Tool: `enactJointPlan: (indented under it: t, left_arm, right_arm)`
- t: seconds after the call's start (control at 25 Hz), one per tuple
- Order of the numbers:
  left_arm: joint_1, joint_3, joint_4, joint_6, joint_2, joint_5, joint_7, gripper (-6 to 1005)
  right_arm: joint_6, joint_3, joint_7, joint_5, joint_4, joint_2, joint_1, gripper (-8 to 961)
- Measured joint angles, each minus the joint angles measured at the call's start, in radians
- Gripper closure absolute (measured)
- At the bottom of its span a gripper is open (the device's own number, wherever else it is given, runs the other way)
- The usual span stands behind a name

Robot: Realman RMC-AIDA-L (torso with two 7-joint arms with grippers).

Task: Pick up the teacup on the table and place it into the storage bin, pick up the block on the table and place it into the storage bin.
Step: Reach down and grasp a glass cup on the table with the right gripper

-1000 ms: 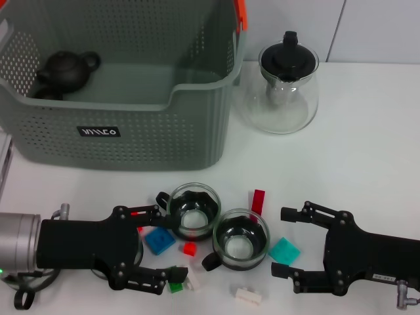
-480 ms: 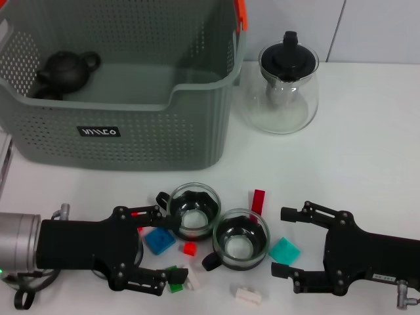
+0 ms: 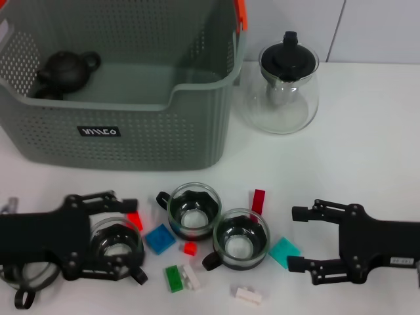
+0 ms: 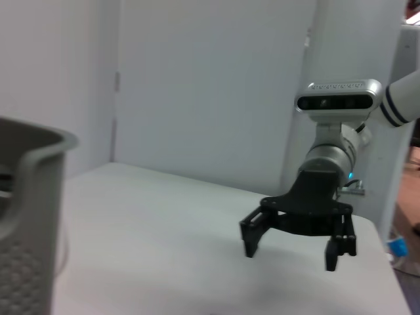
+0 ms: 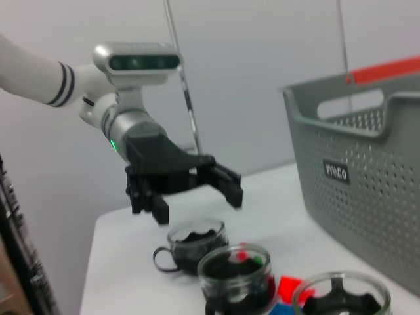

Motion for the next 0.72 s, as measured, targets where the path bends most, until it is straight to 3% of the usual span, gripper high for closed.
enactJointPlan:
  t: [0.32, 0.64, 0.72]
  left_arm:
    - [0.036, -0.058, 0.022, 0.012, 0.001, 0.013, 0.005, 140]
    - [0.054, -0.062, 0.021, 0.002, -0.006, 0.027, 0.006, 140]
    - [0.06, -0.068, 0.021, 0.002, -0.01, 0.027, 0.007, 140]
  right_arm:
    - [-0.023, -0.329, 0.436, -0.015, -0.305, -0.002, 0.094, 26]
    - [-0.023, -0.627, 0.778, -0.157, -0.553, 0.002, 0.268, 27]
    - [-0.023, -0.694, 0.822, -0.174, -0.583, 0.002, 0.301, 103]
